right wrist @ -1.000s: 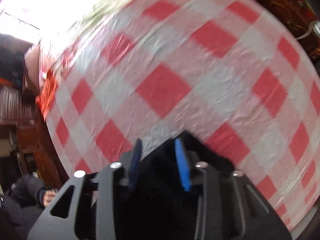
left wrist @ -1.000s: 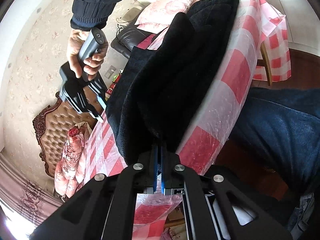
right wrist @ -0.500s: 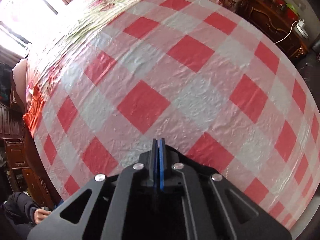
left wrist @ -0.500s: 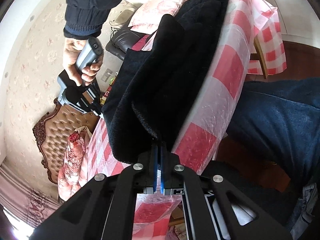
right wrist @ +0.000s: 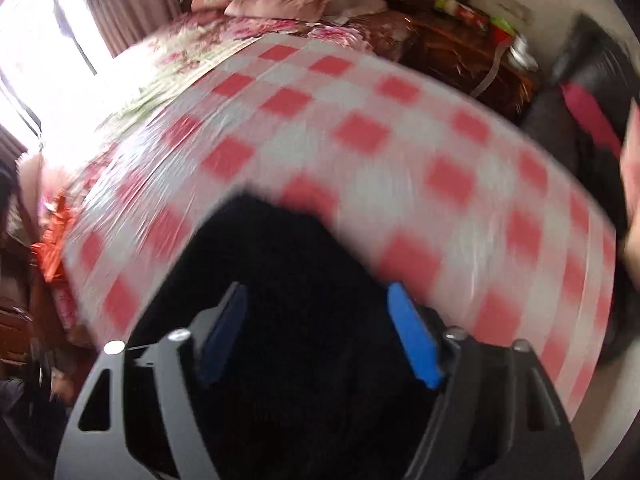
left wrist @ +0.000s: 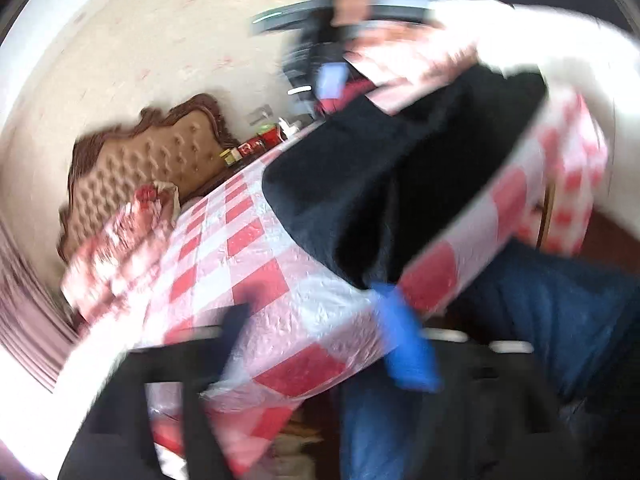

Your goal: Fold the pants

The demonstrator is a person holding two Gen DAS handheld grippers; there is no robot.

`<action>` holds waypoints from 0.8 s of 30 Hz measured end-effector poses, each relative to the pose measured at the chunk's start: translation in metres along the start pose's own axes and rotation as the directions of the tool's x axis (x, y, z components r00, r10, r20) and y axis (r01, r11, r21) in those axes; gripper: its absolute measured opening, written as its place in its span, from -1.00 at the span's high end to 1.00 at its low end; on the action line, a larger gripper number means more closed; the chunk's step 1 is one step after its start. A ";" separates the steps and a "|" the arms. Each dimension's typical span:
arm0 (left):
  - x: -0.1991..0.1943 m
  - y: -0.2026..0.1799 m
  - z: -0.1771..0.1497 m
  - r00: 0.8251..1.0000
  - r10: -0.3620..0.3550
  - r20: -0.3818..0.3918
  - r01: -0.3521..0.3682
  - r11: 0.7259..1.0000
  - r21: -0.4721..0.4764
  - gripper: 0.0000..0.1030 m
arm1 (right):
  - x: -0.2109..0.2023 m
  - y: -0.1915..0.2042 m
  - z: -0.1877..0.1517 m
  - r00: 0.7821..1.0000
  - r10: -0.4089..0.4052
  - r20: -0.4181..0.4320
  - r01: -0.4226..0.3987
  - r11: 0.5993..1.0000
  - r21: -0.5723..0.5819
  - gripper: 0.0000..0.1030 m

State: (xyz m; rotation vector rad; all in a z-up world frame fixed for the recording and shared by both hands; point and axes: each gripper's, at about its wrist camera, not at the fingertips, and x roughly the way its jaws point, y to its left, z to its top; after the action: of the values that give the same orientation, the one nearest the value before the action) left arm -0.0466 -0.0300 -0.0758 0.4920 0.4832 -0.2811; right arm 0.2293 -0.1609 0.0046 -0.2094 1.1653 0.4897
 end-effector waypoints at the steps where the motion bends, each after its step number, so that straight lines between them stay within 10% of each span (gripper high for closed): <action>1: 0.002 0.002 0.002 0.999 -0.032 0.014 0.032 0.999 -0.035 -0.65 | -0.003 -0.009 -0.028 1.000 0.007 -0.003 -0.006 0.997 0.073 -0.61; 7: 0.036 -0.010 0.022 0.996 -0.091 0.021 0.091 0.995 -0.037 -0.19 | 0.006 -0.015 -0.117 0.987 0.158 0.026 -0.159 0.951 0.263 -0.61; 8: 0.047 -0.014 0.024 0.996 -0.085 0.004 0.086 0.996 -0.016 0.01 | 0.012 -0.006 -0.123 0.981 0.193 0.011 -0.190 0.954 0.231 -0.40; 9: 0.055 -0.013 0.024 0.997 -0.082 -0.012 0.082 0.997 -0.008 0.37 | 0.017 0.000 -0.128 0.983 0.183 -0.009 -0.178 0.966 0.190 0.41; 12: 0.047 -0.012 0.030 1.000 -0.021 0.018 0.020 0.999 0.049 0.74 | 0.018 -0.009 -0.143 0.989 0.146 -0.028 -0.140 0.977 0.160 0.82; 16: 0.057 -0.046 0.012 0.998 0.059 0.012 -0.060 0.948 0.311 0.77 | 0.016 -0.021 -0.154 0.981 0.194 0.004 -0.191 0.965 0.178 0.82; 18: 0.051 -0.050 0.004 0.999 0.045 0.026 -0.052 0.935 0.350 0.58 | 0.011 -0.025 -0.157 0.985 0.174 0.017 -0.174 0.968 0.184 0.47; 21: 0.023 -0.021 0.014 0.996 -0.092 -0.001 0.089 0.969 0.230 0.03 | -0.013 -0.035 -0.166 0.999 -0.006 0.048 -0.002 0.985 0.174 -0.06; 24: 0.016 0.027 0.048 0.978 -0.203 0.054 0.206 0.977 -0.050 0.03 | -0.043 -0.051 -0.161 0.977 -0.069 0.200 0.017 0.968 0.251 -0.43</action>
State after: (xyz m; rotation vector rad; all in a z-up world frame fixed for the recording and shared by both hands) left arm -0.0052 -0.0345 -0.0361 0.3811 0.4931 -0.4753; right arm 0.1075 -0.2819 -0.0230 0.0323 1.0040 0.3146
